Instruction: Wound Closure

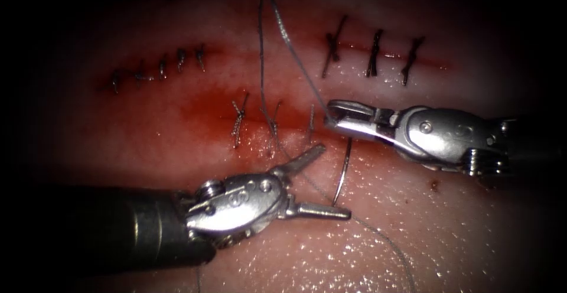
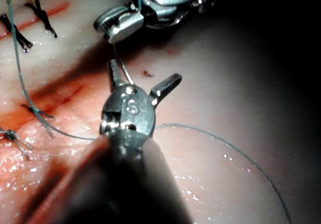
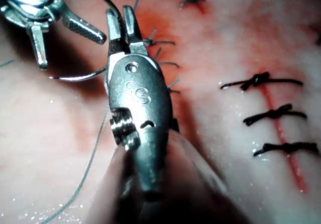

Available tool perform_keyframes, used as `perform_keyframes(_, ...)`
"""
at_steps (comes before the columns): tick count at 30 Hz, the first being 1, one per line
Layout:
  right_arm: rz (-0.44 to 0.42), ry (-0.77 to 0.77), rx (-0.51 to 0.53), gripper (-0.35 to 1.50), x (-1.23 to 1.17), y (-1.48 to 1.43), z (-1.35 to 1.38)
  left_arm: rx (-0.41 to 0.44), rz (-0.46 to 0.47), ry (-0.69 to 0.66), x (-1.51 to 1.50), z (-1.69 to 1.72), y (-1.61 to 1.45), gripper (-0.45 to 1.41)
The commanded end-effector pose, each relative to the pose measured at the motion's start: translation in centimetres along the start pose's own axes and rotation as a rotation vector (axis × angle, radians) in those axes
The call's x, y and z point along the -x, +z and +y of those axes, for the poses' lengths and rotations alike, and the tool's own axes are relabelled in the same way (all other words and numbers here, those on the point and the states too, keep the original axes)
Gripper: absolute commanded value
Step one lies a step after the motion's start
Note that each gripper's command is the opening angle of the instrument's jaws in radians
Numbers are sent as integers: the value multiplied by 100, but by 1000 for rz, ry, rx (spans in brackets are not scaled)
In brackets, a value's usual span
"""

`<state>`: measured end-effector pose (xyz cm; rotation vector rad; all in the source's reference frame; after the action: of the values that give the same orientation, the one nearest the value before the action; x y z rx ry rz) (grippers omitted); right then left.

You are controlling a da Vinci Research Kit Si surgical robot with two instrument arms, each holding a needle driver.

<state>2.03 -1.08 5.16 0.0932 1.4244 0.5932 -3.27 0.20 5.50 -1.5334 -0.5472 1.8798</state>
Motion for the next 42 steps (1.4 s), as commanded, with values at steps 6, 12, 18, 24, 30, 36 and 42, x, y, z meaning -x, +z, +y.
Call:
perform_keyframes(6, 47, -31, -26, -35, -4, 3, -9, -49, -81, -51, 11, -31, 16, 104)
perform_keyframes(12, 67, -65, -31, -35, -12, 4, -12, -24, -121, -108, 25, -44, 18, 94)
perform_keyframes(18, 75, -82, -42, -35, -12, 6, -12, 285, -124, -171, 29, -35, 23, 61)
perform_keyframes(24, 79, -94, -42, -35, -12, 6, -13, 367, -129, -203, 21, -36, 24, 52)
perform_keyframes(30, 82, -94, -43, -35, -12, 5, -14, 394, -138, -235, 18, -41, 23, 2)
perform_keyframes(36, 84, -100, -40, -35, -13, 5, -15, 405, -128, -253, 13, -53, 23, -45)
perform_keyframes(42, 27, -141, 5, -28, -16, 6, -18, 310, -124, -268, 13, -58, 25, -45)
